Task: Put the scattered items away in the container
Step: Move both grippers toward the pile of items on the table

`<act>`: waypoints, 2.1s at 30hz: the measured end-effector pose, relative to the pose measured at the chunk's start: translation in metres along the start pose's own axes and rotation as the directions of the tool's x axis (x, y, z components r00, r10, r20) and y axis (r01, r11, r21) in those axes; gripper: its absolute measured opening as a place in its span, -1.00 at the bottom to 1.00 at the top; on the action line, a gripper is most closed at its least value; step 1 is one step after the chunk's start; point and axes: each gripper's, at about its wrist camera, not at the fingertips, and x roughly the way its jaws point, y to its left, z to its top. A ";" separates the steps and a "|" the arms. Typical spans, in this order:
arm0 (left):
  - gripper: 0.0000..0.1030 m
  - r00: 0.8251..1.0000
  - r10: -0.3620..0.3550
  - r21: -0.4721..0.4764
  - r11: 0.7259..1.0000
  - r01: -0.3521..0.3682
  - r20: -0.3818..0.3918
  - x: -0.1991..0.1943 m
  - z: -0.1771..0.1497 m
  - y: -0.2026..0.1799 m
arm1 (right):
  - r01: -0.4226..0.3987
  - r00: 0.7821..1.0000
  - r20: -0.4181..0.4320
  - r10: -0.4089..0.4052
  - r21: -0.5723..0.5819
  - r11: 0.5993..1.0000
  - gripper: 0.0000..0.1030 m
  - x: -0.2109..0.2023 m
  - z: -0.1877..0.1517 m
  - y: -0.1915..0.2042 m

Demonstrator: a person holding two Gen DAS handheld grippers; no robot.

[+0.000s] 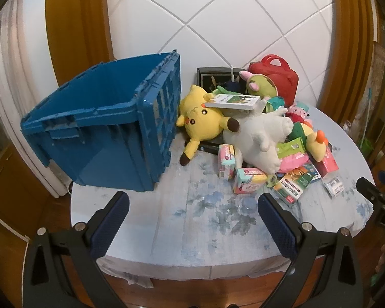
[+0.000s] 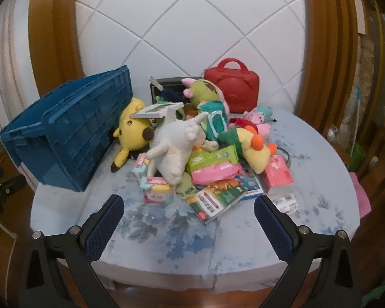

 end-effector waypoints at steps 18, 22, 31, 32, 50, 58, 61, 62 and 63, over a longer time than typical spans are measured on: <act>0.98 0.963 -0.032 0.053 0.997 0.048 -0.268 0.148 -0.037 -0.065 | -0.002 0.958 -0.285 0.042 0.139 0.990 1.00 0.132 -0.056 -0.087; 0.98 0.953 -0.054 0.071 0.994 0.078 -0.297 0.191 -0.025 -0.073 | 0.044 0.946 -0.323 0.007 0.150 0.988 1.00 0.159 -0.056 -0.092; 0.98 0.929 -0.091 0.123 0.982 0.144 -0.357 0.271 0.001 -0.088 | 0.092 0.941 -0.339 -0.014 0.215 0.972 1.00 0.205 -0.038 -0.095; 0.95 0.927 -0.095 0.126 0.981 0.150 -0.363 0.275 0.002 -0.089 | 0.096 0.939 -0.344 -0.016 0.218 0.971 1.00 0.211 -0.037 -0.095; 0.78 0.956 -0.196 0.058 0.975 0.214 -0.219 0.243 0.081 -0.160 | 0.082 0.959 -0.281 -0.030 0.175 0.981 0.49 0.234 0.035 -0.172; 0.79 0.963 -0.195 0.024 0.979 0.203 -0.188 0.259 0.117 -0.268 | 0.035 0.965 -0.261 -0.009 0.094 0.995 0.49 0.250 0.077 -0.262; 0.99 0.973 -0.124 0.062 0.988 0.138 -0.196 0.270 0.117 -0.301 | 0.040 0.958 -0.287 -0.011 0.098 0.994 0.49 0.261 0.080 -0.298; 0.99 0.974 -0.107 0.067 0.990 0.123 -0.198 0.271 0.116 -0.308 | 0.037 0.956 -0.295 -0.005 0.103 0.994 0.49 0.264 0.079 -0.307; 0.99 0.975 -0.091 0.071 0.992 0.107 -0.203 0.273 0.116 -0.313 | 0.036 0.953 -0.301 -0.001 0.110 0.993 0.49 0.267 0.078 -0.314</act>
